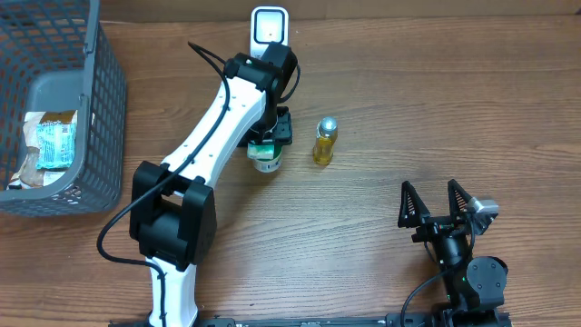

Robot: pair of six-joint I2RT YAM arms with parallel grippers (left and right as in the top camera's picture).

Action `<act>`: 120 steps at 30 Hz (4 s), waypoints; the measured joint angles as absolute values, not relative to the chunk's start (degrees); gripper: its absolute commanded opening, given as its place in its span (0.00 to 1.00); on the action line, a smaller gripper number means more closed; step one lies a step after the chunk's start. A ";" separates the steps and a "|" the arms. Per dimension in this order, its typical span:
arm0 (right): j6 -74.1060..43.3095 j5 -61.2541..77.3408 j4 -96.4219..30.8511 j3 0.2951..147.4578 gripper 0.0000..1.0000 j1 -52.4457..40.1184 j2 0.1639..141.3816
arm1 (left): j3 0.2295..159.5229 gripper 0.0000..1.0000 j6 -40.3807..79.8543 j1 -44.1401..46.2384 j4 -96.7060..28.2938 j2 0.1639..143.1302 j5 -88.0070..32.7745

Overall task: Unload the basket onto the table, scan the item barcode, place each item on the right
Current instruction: 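Carry the Kleenex pack with the left gripper under the white scanner, then lower the Kleenex pack beside the yellow bottle and open left gripper, then raise the left gripper and swing it back over the grey basket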

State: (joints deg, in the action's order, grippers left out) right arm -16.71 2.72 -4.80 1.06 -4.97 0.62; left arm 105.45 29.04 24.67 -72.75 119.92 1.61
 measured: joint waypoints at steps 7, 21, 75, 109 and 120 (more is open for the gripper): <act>-16.67 2.72 -4.75 1.06 1.00 -4.97 0.62 | 105.01 0.52 29.69 24.67 -70.87 119.92 1.50; -16.71 2.74 -4.80 1.06 1.00 -4.97 0.62 | 105.01 0.48 29.69 24.67 -70.59 119.92 0.38; -16.67 2.70 -4.80 1.06 1.00 -4.97 0.62 | 104.79 1.00 34.81 26.48 -68.60 123.79 2.44; -16.67 2.74 -4.80 1.06 1.00 -4.97 0.62 | 141.56 1.00 25.89 17.76 -96.47 123.33 3.33; -16.67 2.72 -4.78 1.06 1.00 -4.97 0.62 | 141.75 1.00 24.86 17.74 -96.64 123.33 4.27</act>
State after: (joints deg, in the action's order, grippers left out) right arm -16.67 2.72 -4.78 1.06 -4.97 0.62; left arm 141.75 24.86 17.74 -96.64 123.33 4.27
